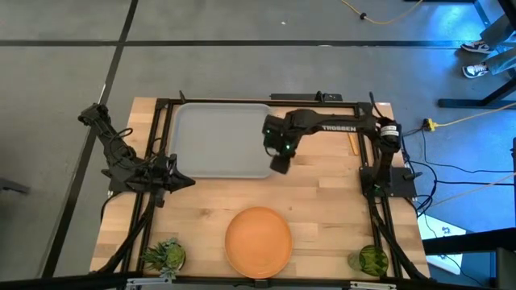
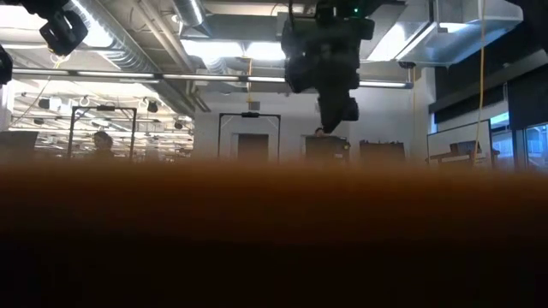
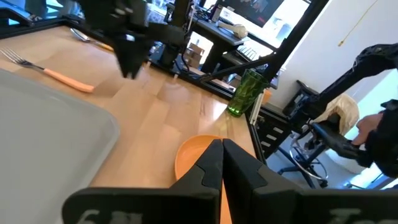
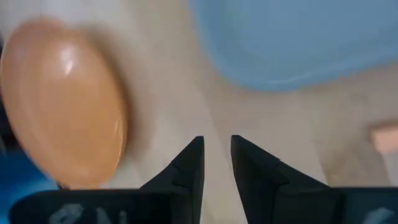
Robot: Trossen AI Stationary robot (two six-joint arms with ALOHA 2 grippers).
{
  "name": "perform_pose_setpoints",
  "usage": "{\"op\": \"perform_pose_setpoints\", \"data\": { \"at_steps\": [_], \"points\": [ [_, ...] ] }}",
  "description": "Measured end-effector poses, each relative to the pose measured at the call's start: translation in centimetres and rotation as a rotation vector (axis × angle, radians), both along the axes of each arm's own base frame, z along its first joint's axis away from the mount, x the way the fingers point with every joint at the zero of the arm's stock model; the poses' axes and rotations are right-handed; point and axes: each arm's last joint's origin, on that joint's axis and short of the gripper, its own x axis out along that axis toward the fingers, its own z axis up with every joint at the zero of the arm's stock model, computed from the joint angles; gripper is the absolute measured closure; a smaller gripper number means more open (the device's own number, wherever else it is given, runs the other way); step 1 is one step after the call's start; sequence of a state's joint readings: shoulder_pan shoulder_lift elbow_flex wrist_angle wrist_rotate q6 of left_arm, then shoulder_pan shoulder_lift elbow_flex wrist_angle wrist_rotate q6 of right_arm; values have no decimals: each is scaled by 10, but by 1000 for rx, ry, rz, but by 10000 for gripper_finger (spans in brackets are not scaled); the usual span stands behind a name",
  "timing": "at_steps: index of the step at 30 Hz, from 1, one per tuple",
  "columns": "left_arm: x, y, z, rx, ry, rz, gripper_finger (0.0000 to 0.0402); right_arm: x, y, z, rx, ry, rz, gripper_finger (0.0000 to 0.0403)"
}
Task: Pick and place plate/cup/fork/spoon on tray
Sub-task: Put the orange plate on the gray serving tray
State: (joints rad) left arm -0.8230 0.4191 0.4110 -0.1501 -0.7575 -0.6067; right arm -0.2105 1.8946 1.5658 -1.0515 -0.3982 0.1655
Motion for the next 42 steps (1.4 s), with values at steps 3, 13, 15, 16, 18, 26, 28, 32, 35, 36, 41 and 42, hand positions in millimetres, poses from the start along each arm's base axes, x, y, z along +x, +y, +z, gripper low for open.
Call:
{"op": "perform_pose_setpoints", "data": {
  "at_steps": [3, 13, 15, 16, 18, 26, 28, 32, 35, 36, 41, 42],
  "points": [
    [0, 0, 0, 15, -1, -1, 401, 3, 16, 0, 1, -51, 161, 318],
    [0, 0, 0, 17, -1, 6, 401, 29, 55, -26, 110, -200, 409, 318],
    [0, 0, 0, 22, -2, 5, 401, 34, 59, -36, 121, -205, 431, 318],
    [0, 0, 0, 26, -2, 4, 401, 36, 61, -39, 116, -215, 438, 318],
    [0, 0, 0, 34, -3, 3, 401, 38, 64, -42, 112, -217, 447, 318],
    [0, 0, 0, 41, -2, 3, 401, 41, 79, -48, 128, -206, 467, 318],
    [0, 0, -1, 47, 3, 2, 401, 41, 86, -49, 124, -194, 461, 318],
    [-1, 1, -4, 79, 31, 1, 401, 44, 102, -51, 117, -177, 423, 318],
    [-1, 1, -7, 103, 53, 0, 401, 48, 113, -55, 71, -165, 371, 318],
    [-1, 1, -8, 105, 55, 0, 401, 48, 117, -55, 50, -156, 360, 318],
    [-1, 0, -9, 138, 71, -68, 401, 50, 126, -55, -20, -145, 277, 318],
    [-2, 0, -8, 161, 82, -99, 401, 50, 127, -55, -13, -140, 260, 318]
  ]
}}
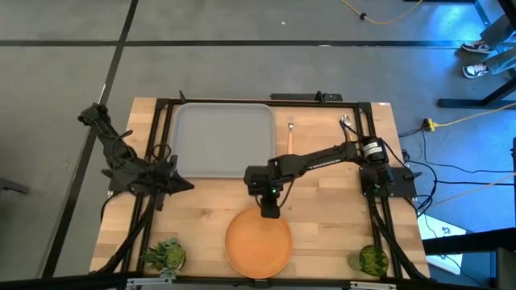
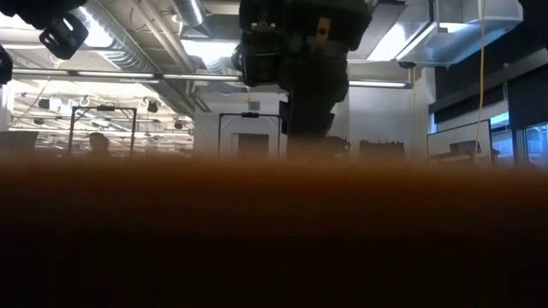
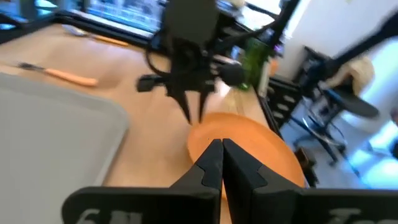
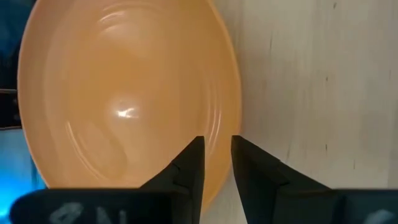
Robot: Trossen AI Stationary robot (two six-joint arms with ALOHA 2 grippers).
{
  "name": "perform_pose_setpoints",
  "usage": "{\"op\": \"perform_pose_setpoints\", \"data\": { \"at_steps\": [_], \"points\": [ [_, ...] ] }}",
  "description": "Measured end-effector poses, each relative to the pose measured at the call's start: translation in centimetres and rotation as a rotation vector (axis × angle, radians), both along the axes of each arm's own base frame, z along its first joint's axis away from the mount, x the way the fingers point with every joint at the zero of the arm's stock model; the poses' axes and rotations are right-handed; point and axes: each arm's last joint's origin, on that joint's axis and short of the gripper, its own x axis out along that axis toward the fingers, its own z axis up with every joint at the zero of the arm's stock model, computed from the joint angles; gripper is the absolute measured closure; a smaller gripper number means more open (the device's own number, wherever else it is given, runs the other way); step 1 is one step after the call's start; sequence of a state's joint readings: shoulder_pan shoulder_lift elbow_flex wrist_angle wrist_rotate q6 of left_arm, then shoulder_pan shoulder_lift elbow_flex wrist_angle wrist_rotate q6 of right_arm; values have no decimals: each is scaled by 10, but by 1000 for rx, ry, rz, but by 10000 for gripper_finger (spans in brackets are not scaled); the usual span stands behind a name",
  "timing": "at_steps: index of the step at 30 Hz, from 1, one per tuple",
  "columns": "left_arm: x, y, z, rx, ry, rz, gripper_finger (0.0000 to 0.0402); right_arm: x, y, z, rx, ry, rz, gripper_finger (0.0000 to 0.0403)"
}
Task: Pick and place plate/cup/fork/spoon on tray
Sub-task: Put the orange plate on the gray serving tray
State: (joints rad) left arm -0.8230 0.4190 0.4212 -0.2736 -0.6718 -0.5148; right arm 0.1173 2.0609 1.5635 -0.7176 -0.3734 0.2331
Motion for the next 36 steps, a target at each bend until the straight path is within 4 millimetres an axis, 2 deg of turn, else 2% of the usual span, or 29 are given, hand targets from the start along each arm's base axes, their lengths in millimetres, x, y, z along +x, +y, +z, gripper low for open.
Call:
{"op": "perform_pose_setpoints", "data": {
  "at_steps": [3, 7, 10, 13, 17, 25, 32, 36],
  "points": [
    [-3, 2, 12, 37, 53, -60, 401, 0, 2, 0, 7, 6, -13, 318],
    [-3, 6, 35, 72, 153, -44, 401, -1, 6, 0, 10, 8, -8, 318],
    [0, 6, 55, 60, 209, -33, 401, -1, 9, 0, 10, 9, -2, 318],
    [8, 1, 65, 63, 276, -56, 401, -1, 10, 0, -19, 5, -10, 318],
    [22, -7, 66, 83, 346, -70, 401, -2, 8, -1, -58, 14, -42, 318],
    [41, -18, 54, 63, 452, -67, 401, 0, 9, -5, -48, 20, -46, 318],
    [45, -21, 55, 48, 430, -70, 401, 4, 8, -18, -76, 29, -52, 318],
    [46, -21, 56, 42, 419, -71, 401, 5, 8, -19, -99, 28, -60, 318]
  ]
}}
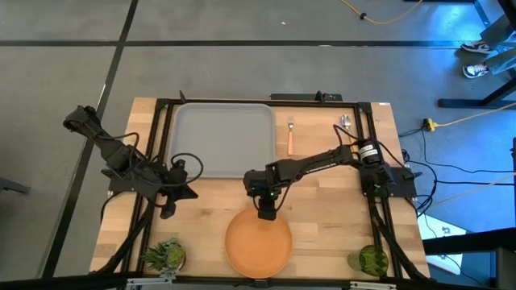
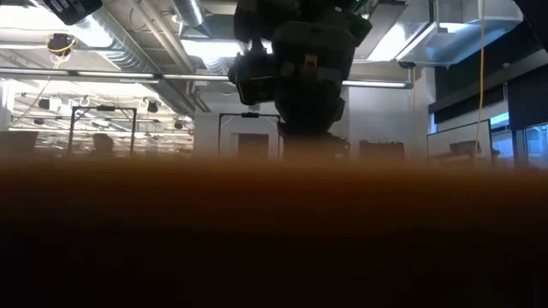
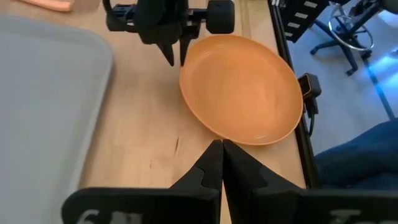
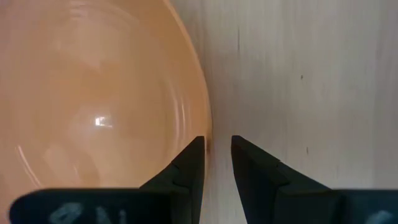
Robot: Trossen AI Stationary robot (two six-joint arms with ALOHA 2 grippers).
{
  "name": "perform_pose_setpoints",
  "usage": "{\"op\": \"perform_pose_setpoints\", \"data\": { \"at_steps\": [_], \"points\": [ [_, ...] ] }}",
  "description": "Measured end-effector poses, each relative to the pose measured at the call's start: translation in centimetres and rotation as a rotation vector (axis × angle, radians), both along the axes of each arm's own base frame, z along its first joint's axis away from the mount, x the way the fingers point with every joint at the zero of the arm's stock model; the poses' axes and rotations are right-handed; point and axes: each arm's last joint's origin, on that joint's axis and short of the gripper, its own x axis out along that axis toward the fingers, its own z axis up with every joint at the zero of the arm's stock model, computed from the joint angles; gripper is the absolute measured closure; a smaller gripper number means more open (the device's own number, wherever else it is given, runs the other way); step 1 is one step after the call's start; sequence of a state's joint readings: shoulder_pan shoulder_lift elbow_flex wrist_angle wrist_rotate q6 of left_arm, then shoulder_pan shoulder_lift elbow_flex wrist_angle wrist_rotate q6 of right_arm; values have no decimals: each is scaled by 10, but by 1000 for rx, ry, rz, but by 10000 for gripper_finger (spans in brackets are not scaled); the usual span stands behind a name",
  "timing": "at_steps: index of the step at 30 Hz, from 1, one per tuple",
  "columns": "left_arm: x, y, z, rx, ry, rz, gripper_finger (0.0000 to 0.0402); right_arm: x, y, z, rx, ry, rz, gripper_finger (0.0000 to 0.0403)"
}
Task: Pick and place plate/cup/fork/spoon on tray
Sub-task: Put the orange plate on the gray serving tray
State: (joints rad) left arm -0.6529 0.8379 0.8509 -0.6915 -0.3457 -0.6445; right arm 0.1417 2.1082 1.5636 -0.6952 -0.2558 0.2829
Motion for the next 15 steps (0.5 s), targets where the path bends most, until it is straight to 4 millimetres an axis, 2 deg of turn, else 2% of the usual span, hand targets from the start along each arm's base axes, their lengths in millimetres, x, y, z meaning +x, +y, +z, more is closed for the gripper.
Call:
{"op": "perform_pose_setpoints", "data": {
  "at_steps": [3, 12, 15],
  "points": [
    [0, 0, 0, 0, 1, 0, 401, 0, 0, -1, 1, 7, 6, 318],
    [0, 0, 0, 2, -1, 3, 401, 4, 3, -32, 56, 72, 46, 318],
    [0, 0, 0, -2, -6, 3, 401, 5, 3, -36, 67, 82, 46, 318]
  ]
}}
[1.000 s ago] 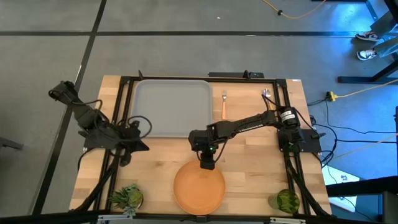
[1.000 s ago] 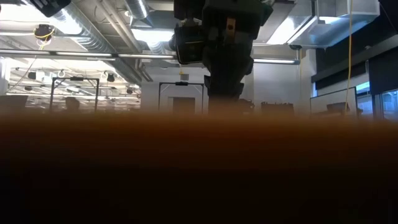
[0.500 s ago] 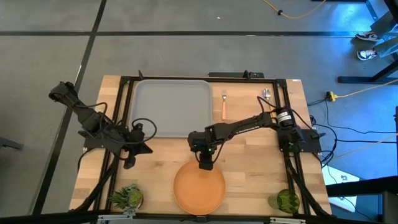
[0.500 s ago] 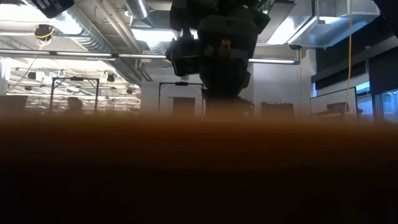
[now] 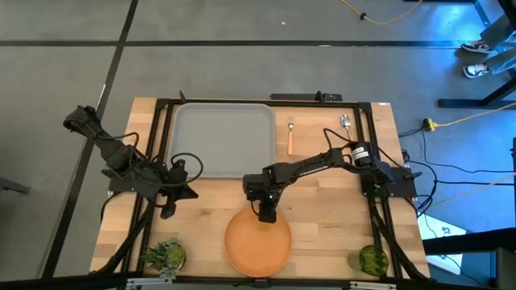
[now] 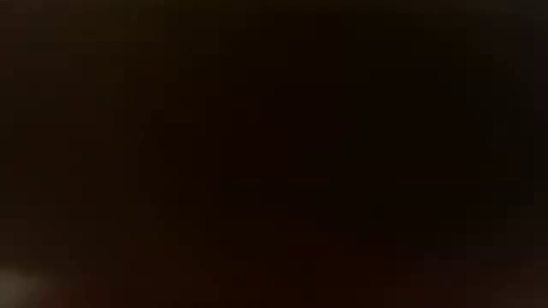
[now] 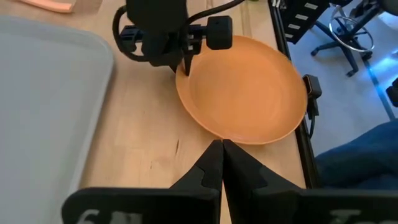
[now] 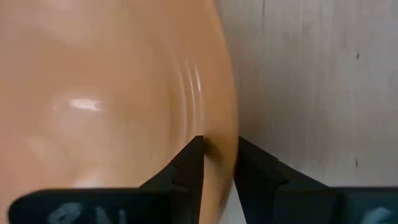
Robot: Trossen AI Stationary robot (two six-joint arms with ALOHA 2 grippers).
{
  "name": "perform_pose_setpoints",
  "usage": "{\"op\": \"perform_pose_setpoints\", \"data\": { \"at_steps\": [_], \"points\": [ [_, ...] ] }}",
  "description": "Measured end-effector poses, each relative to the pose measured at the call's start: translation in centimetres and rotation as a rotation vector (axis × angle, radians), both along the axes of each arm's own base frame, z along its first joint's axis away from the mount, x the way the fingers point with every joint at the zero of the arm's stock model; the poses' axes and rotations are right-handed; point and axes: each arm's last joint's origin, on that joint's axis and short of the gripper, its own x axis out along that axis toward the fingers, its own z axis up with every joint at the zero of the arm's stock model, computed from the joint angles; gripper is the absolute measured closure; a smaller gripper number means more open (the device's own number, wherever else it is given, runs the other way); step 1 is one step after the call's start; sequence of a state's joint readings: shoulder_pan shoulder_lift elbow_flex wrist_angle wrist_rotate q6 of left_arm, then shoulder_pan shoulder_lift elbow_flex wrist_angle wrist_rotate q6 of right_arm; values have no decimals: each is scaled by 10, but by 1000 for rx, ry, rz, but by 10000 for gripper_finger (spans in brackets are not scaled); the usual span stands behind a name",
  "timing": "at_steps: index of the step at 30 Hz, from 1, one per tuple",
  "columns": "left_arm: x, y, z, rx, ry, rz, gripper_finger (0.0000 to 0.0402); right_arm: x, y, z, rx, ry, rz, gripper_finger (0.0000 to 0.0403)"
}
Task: Pick and place plate/cup/fork/spoon on tray
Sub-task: Put the orange plate on the gray serving tray
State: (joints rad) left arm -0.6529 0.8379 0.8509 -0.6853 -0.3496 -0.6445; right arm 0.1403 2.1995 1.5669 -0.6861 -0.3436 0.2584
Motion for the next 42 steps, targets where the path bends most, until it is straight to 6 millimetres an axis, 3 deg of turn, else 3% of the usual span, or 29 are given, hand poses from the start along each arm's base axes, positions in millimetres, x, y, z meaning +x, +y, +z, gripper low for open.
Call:
{"op": "perform_pose_setpoints", "data": {
  "at_steps": [3, 7, 12, 23, 33, 42],
  "points": [
    [0, 0, 0, -1, -4, -1, 401, 0, 0, -1, -8, -1, 1, 334],
    [0, 0, 0, 6, -7, -6, 401, 4, 0, 0, 11, -27, 3, 387],
    [0, 0, 1, 4, -9, -5, 401, 10, 1, 8, -2, -47, 2, 395],
    [2, -1, 3, -4, -38, -15, 401, 29, -29, 68, -138, -79, -23, 396],
    [2, -1, 3, -2, -40, -13, 401, 35, -97, 125, -172, -124, -236, 396],
    [-4, 6, 10, 75, -109, -4, 401, 42, -183, 137, -158, -307, -497, 396]
  ]
}}
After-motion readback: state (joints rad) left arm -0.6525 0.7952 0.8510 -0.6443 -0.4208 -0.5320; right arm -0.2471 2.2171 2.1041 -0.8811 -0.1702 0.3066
